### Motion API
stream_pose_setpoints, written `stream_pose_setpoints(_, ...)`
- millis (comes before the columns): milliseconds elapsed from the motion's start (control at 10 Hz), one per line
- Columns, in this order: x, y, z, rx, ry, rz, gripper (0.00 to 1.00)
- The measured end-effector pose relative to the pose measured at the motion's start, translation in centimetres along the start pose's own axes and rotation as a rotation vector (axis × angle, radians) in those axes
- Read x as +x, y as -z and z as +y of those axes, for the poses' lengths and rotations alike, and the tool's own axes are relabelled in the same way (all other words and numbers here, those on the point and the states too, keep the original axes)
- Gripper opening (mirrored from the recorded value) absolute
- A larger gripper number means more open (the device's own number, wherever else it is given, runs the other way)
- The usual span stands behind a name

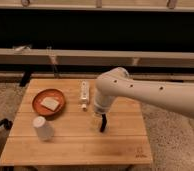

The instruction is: Place the ceramic cup over the eraser

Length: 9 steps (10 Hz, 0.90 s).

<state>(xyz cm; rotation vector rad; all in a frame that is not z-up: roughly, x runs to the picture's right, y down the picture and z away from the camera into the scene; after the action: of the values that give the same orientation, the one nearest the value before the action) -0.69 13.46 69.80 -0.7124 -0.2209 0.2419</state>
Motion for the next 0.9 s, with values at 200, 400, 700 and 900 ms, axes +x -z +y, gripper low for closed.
stream_pose_setpoints(200, -1.6, 0.4, 0.3, 0.016, 0.054, 0.005, 0.8)
stream_pose_setpoints(400, -5.6, 0.3, 1.1, 0.024, 0.133, 0.008, 0.8)
stream_pose_setpoints(700, -12.4, -0.7, 2.7, 0.012, 0.263, 0.021, 0.8)
stream_pose_setpoints(900, -16.3, -2.2, 3.3, -0.014, 0.346, 0.042, 0.8)
